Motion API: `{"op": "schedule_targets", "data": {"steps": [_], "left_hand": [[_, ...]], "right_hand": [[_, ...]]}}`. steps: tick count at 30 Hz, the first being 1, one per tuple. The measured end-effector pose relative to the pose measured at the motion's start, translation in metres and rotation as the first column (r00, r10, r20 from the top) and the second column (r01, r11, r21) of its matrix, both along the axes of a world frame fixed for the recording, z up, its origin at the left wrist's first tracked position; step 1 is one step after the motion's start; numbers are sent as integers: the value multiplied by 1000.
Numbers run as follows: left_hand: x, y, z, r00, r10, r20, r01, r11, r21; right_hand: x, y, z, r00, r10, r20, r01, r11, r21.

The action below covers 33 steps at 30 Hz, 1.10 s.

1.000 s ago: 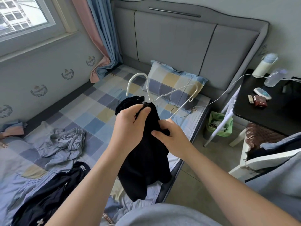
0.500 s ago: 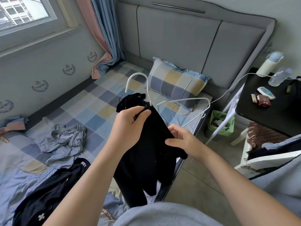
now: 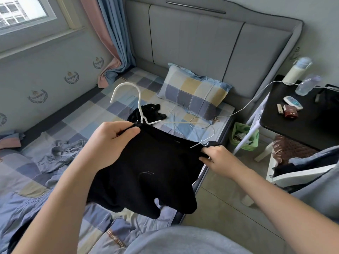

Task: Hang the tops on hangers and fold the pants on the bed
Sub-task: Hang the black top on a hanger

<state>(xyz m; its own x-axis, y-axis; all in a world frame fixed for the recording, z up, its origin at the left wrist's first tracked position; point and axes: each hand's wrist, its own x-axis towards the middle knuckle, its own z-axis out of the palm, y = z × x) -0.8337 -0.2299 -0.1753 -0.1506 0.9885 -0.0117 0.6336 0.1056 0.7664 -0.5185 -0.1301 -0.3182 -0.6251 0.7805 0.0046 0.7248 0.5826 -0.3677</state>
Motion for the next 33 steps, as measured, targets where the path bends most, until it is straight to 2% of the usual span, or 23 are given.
{"op": "schedule_targets", "data": {"steps": [3, 6, 10, 13, 16, 20, 25, 28, 31, 33], "left_hand": [[-9, -4, 0, 1000, -12, -28, 12, 1000, 2], [-23, -8, -2, 1000, 6, 28, -8, 999, 45], [-33, -16, -2, 988, -35, 153, 21, 996, 90], [-33, -19, -1, 979, -80, 189, 66, 994, 82], [-32, -20, -1, 978, -111, 177, 105, 994, 42], [-26, -18, -3, 988, -133, 76, 136, 990, -42], [-29, -25, -4, 978, -129, 163, 129, 992, 13], [-30, -22, -5, 984, -134, 117, 139, 990, -38], [-21, -17, -6, 991, -136, 16, 137, 984, -111], [-5, -12, -7, 987, -156, -38, 150, 980, -129]], "right_hand": [[9, 3, 6, 995, 102, -19, -97, 981, 168], [13, 10, 14, 990, 143, 11, -141, 963, 229], [21, 18, 22, 999, 48, 21, -51, 977, 207], [19, 20, 29, 999, 29, -14, -26, 983, 184], [18, 24, 36, 1000, -26, -14, 28, 989, 143], [13, 31, 45, 995, -93, -36, 96, 990, 102], [7, 34, 55, 989, -144, 40, 140, 986, 89], [6, 31, 60, 988, -152, -41, 156, 978, 140], [-4, 23, 67, 988, -80, -131, 105, 975, 197], [-20, 11, 79, 968, -5, -252, 32, 994, 104]]}}
